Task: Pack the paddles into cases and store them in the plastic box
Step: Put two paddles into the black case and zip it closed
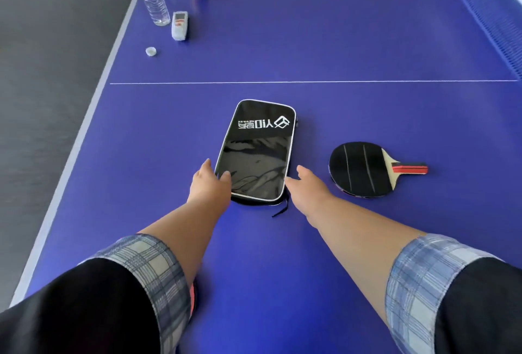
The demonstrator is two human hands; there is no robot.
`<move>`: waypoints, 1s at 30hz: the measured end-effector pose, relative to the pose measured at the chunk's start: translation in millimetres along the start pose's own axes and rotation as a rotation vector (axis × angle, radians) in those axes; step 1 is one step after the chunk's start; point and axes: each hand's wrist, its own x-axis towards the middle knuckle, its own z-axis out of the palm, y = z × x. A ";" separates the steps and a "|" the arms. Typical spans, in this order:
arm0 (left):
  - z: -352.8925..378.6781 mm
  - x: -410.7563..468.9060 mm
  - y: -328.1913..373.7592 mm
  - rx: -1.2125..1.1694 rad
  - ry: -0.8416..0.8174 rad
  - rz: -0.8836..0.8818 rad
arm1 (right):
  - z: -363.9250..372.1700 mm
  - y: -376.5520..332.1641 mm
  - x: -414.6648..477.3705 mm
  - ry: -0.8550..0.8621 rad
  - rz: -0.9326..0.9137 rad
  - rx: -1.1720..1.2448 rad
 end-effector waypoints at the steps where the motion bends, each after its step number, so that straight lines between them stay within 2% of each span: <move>1: 0.9 7.3 0.9 -0.029 -0.031 -0.019 | 6.9 -3.3 2.9 0.018 0.020 0.015; 6: 13.9 5.6 -4.1 -0.143 -0.105 -0.025 | 35.7 -11.3 3.9 0.053 0.104 0.025; 9: 19.3 -17.1 -10.0 -0.200 -0.096 -0.021 | 33.2 -11.0 -3.3 0.101 0.065 0.045; 14: 22.0 -66.9 -17.1 -0.165 -0.090 0.058 | 12.7 9.1 -40.1 0.138 0.011 0.132; 22: 59.8 -190.2 -22.1 -0.110 -0.067 0.124 | -46.7 99.8 -125.8 0.136 -0.062 0.064; 26: 93.4 -241.0 -35.3 -0.098 -0.074 0.068 | -71.8 154.5 -154.3 0.121 -0.099 0.014; 28: 132.4 -299.3 -32.4 -0.079 -0.054 0.072 | -109.3 204.7 -178.5 0.091 -0.141 -0.017; 30: 141.8 -305.8 -41.7 -0.094 -0.063 0.055 | -109.1 218.2 -176.6 0.099 -0.162 -0.038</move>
